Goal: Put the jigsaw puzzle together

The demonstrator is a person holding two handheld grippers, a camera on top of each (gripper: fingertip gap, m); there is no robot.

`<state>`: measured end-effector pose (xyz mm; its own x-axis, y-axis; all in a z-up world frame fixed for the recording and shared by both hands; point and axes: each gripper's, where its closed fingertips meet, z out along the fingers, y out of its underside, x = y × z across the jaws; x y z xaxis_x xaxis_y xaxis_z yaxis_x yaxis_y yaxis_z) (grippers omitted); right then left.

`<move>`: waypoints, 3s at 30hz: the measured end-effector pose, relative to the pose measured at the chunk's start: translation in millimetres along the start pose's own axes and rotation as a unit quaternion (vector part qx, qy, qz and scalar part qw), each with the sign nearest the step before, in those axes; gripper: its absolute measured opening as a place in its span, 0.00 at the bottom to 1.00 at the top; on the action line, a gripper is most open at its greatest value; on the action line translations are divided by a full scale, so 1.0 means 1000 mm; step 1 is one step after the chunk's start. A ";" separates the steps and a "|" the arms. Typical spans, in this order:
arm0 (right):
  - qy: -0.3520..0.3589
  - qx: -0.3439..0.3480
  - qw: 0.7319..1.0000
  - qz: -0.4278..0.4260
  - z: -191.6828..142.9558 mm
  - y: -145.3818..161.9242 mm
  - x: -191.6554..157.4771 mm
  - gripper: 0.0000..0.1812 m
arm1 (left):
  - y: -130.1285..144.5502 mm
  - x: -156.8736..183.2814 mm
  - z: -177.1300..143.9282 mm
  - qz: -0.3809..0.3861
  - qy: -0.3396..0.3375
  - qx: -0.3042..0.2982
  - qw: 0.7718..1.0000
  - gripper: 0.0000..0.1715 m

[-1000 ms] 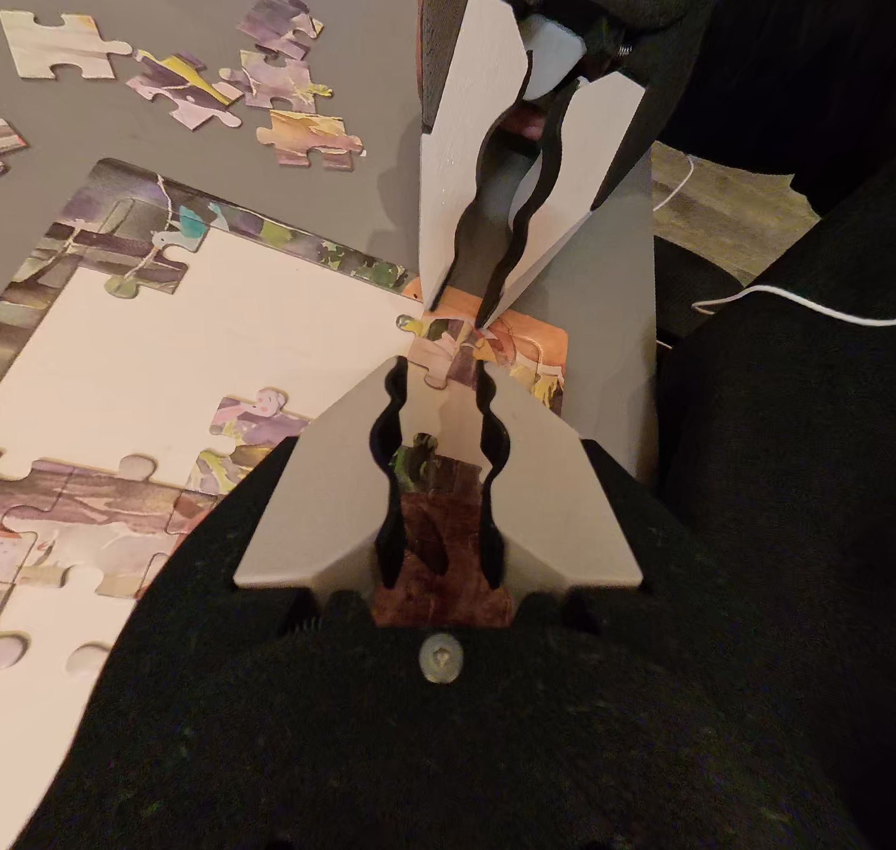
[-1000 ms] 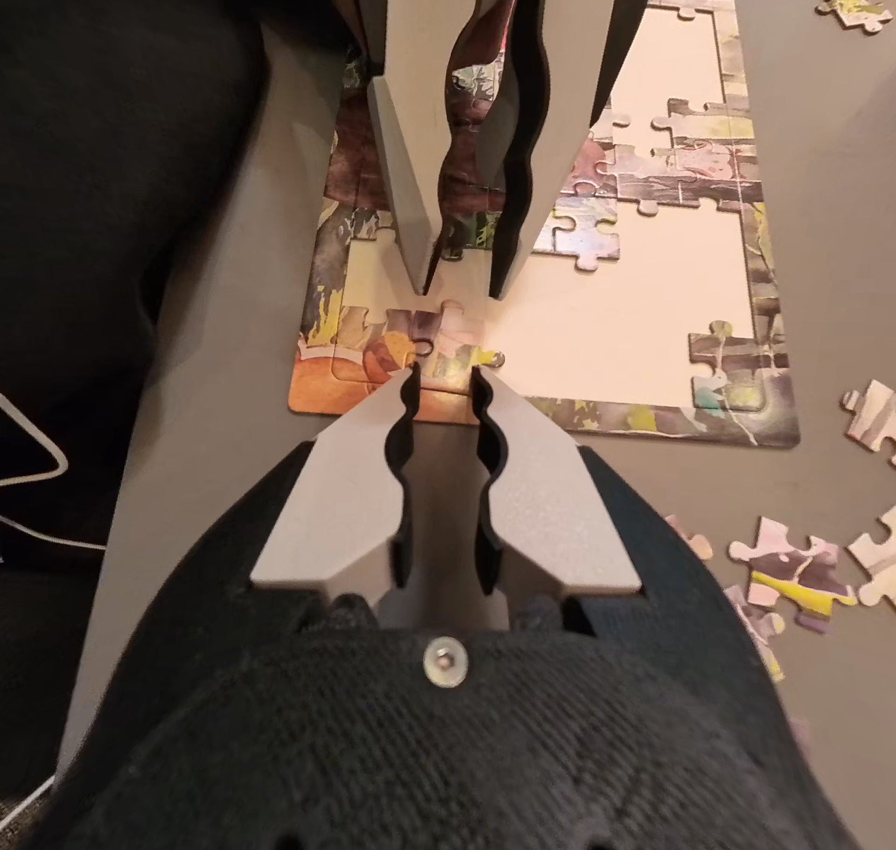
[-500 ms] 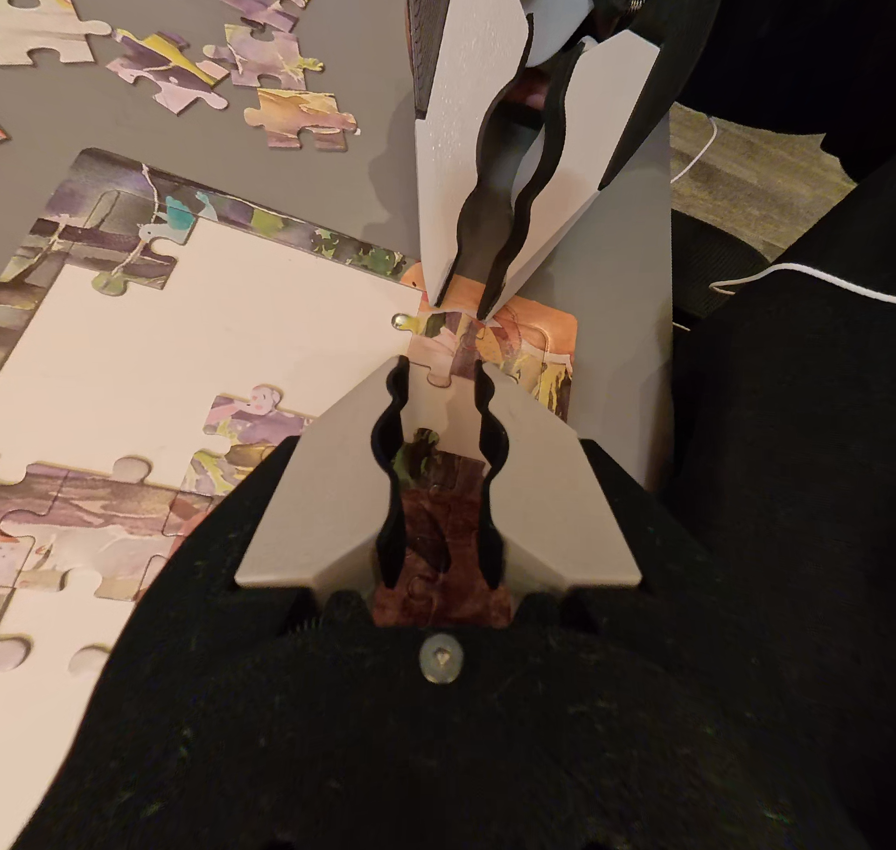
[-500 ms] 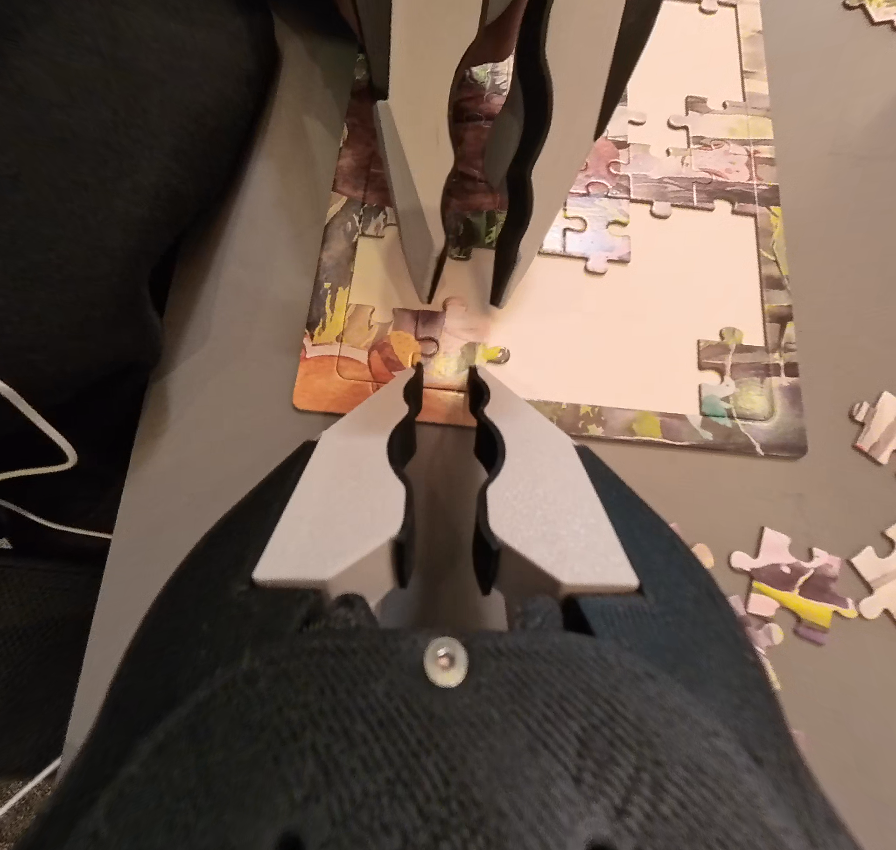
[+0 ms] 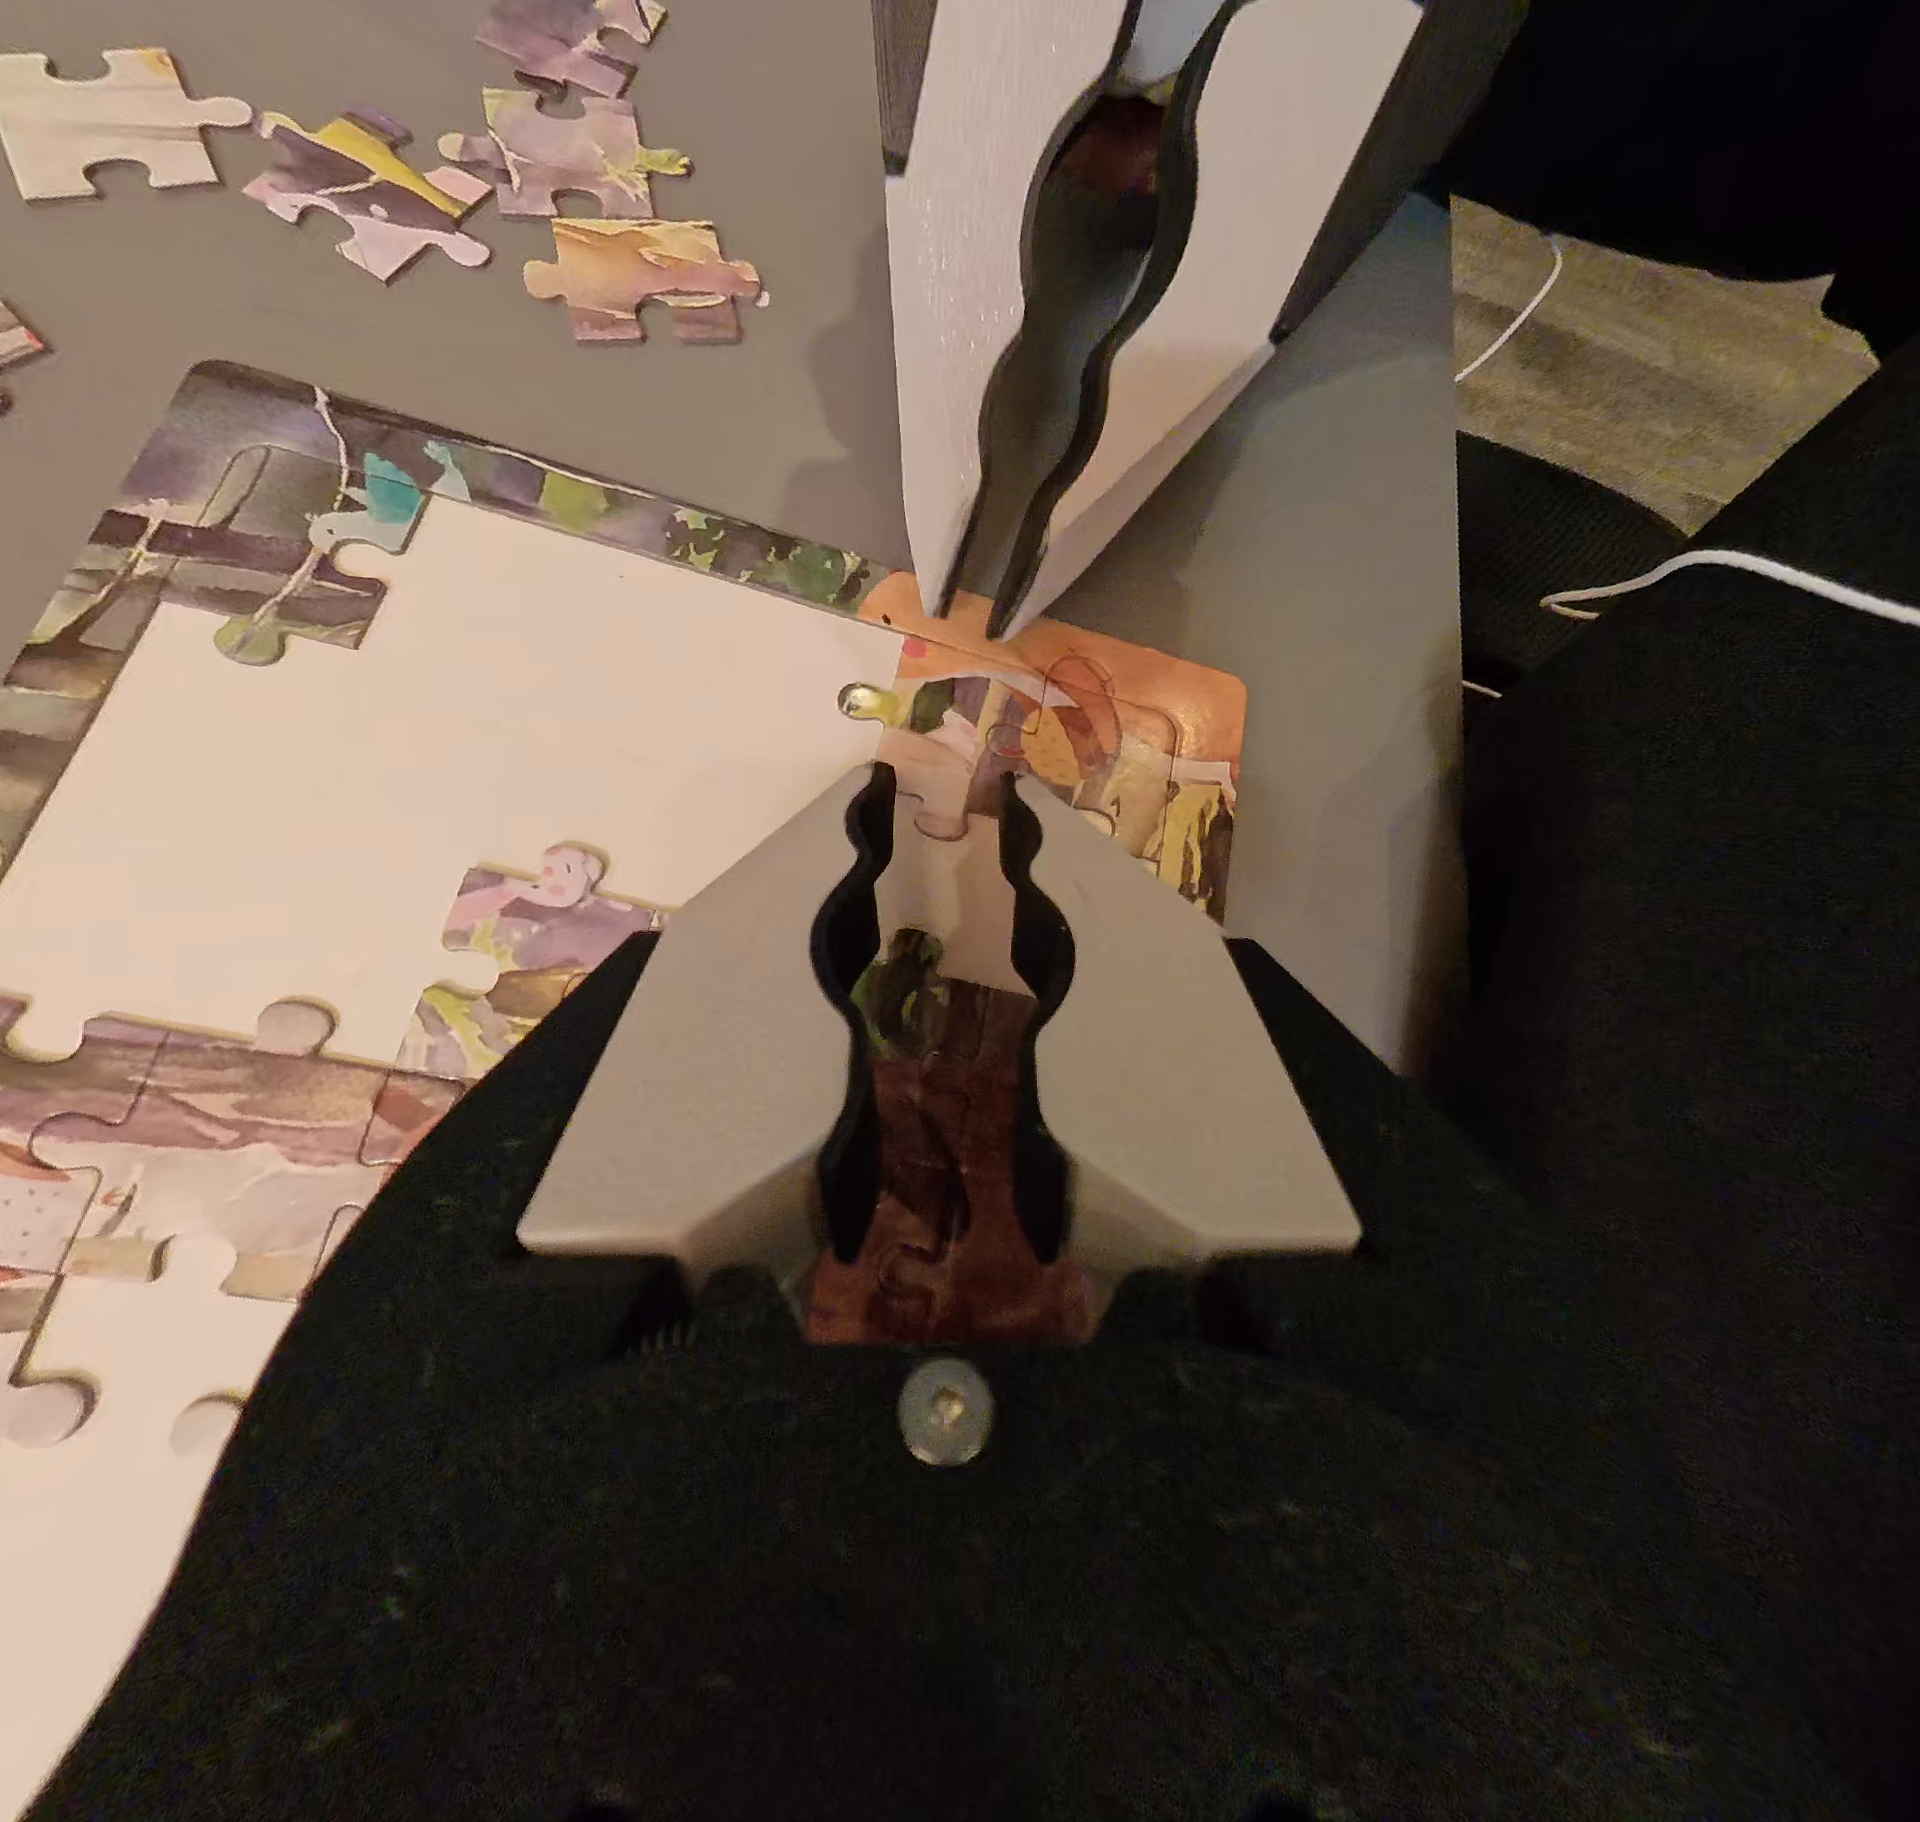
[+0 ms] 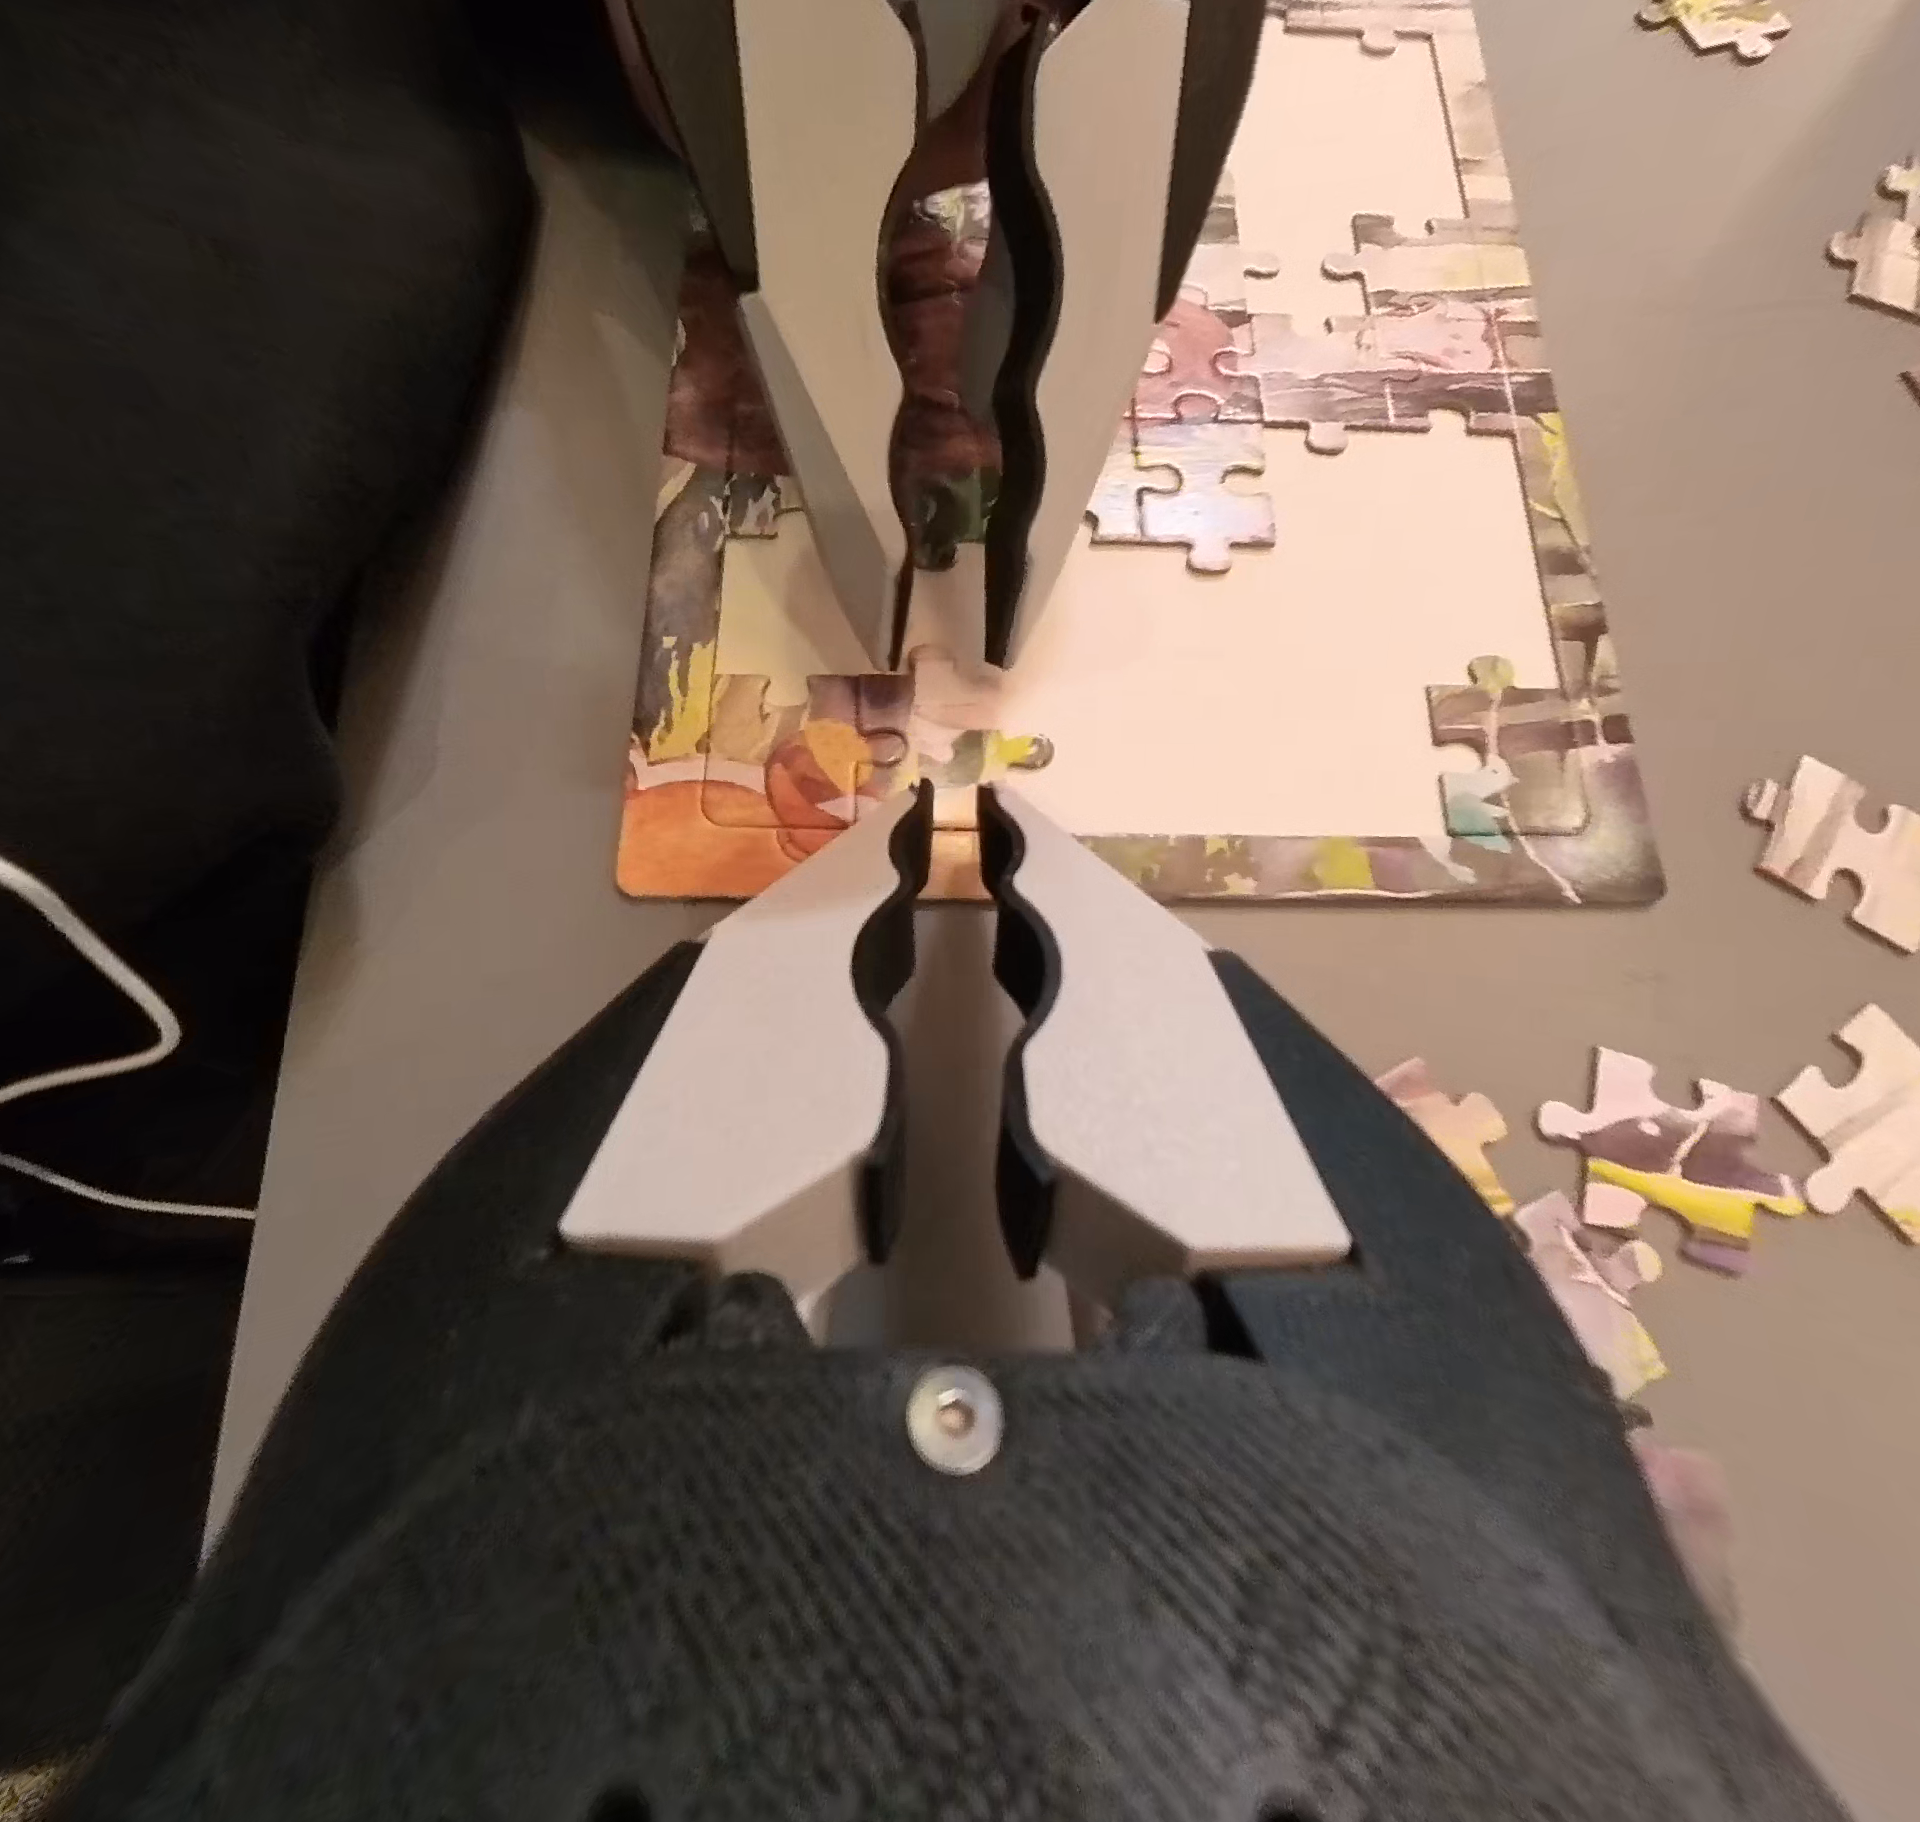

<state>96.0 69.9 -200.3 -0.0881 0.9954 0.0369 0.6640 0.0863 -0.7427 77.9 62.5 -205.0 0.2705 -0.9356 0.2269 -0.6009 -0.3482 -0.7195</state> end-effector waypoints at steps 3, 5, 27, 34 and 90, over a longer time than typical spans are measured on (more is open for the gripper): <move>-0.005 0.002 1.000 0.000 0.004 -0.002 -0.005 0.04 | 0.000 0.000 0.001 0.001 -0.001 -0.001 1.000 0.10; -0.008 0.001 1.000 0.000 0.007 -0.003 -0.008 0.03 | 0.001 0.000 0.001 0.001 -0.001 -0.004 1.000 0.10; 0.132 0.076 0.987 0.057 -0.037 -0.015 0.034 0.01 | -0.005 -0.002 -0.003 0.005 -0.007 0.012 1.000 0.07; 0.201 0.183 0.942 0.198 -0.074 -0.018 0.086 0.01 | -0.004 -0.012 -0.011 -0.020 -0.003 0.030 0.999 0.07; 0.345 0.208 0.898 0.175 -0.130 0.010 0.183 0.03 | 0.011 -0.172 -0.169 -0.068 -0.191 0.250 0.947 0.00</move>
<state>183.1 258.1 -114.1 0.6489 0.7591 0.0511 0.2134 -0.1171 -0.9699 -101.9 210.1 -140.8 0.6293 -0.7616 0.1548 -0.1348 -0.3031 -0.9434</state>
